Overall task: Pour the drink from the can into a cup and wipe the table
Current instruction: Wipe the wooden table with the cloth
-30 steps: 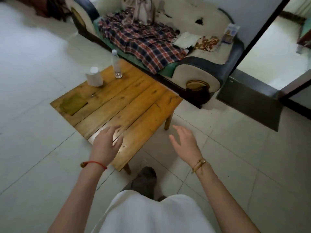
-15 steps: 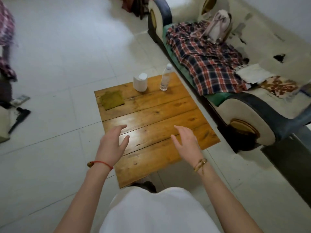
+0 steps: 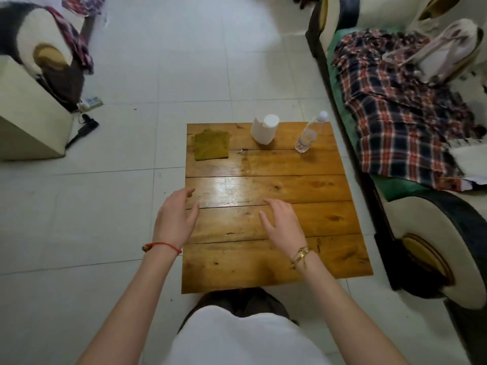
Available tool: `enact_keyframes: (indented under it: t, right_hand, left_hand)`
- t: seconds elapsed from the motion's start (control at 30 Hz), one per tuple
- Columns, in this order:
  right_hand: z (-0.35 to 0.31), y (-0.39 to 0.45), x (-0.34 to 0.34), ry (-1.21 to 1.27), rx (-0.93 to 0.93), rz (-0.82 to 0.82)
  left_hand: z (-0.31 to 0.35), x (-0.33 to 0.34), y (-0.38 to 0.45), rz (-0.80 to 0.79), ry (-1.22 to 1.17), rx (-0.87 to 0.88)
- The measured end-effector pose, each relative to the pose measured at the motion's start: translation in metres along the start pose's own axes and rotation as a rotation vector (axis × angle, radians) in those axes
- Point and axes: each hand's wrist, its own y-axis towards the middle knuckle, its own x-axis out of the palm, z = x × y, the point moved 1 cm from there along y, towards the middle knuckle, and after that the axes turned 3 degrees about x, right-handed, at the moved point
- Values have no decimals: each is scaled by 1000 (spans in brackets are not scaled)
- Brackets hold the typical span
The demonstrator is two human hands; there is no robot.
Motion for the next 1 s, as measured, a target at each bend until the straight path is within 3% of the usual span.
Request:
enact_keyframes:
  t: [0.33, 0.57, 0.8, 1.0]
  right_hand:
    - [-8, 174, 9, 217, 69, 29]
    - [-14, 307, 80, 508, 311, -19]
    - [7, 398, 173, 468, 401, -27]
    - [10, 428, 204, 353, 436, 15]
  left_hand:
    - [-35, 43, 123, 76, 114, -11]
    - [-98, 112, 236, 114, -82, -244]
    - [-158, 183, 310, 105, 8, -424]
    - [-185, 213, 337, 168, 67, -495]
